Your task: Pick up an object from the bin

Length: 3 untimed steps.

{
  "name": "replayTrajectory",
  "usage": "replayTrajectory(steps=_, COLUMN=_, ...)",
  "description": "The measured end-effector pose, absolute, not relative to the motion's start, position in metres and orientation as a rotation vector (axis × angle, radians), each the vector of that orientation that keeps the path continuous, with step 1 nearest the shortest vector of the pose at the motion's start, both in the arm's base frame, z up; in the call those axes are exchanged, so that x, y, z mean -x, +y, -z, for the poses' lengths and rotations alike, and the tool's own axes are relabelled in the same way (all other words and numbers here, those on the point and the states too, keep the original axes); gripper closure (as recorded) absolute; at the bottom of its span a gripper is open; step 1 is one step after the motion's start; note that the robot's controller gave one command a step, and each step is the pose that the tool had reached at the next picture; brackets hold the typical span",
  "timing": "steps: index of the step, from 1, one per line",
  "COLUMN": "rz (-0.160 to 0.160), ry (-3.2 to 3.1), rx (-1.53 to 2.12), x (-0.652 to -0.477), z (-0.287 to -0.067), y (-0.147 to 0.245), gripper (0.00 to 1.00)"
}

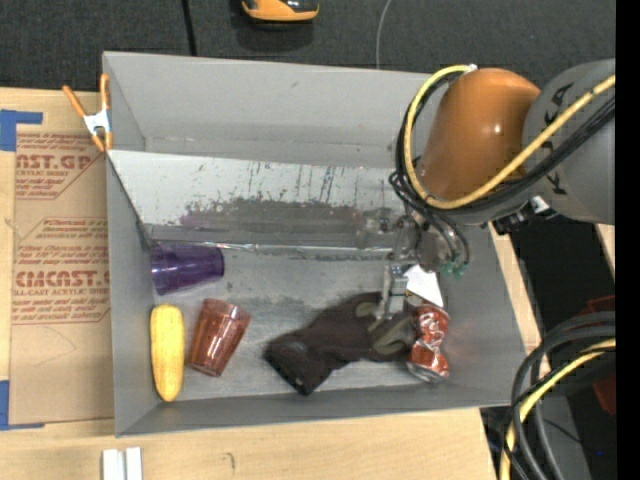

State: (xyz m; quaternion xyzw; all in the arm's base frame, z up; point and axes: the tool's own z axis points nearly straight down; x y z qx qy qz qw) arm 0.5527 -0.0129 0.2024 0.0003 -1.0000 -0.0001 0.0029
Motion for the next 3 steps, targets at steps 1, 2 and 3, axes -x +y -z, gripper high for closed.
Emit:
replayTrajectory(steps=1, rz=0.0, ry=-3.143, rx=-0.001, x=-0.554, z=-0.207, y=-0.013, gripper=0.0)
replayTrajectory(steps=2, rz=-0.001, ry=-3.15, rx=-0.077, x=-0.551, z=-0.16, y=-0.017, gripper=0.0)
replayTrajectory(steps=3, rz=0.0, ry=-3.137, rx=-0.142, x=-0.542, z=-0.099, y=-0.021, gripper=0.0)
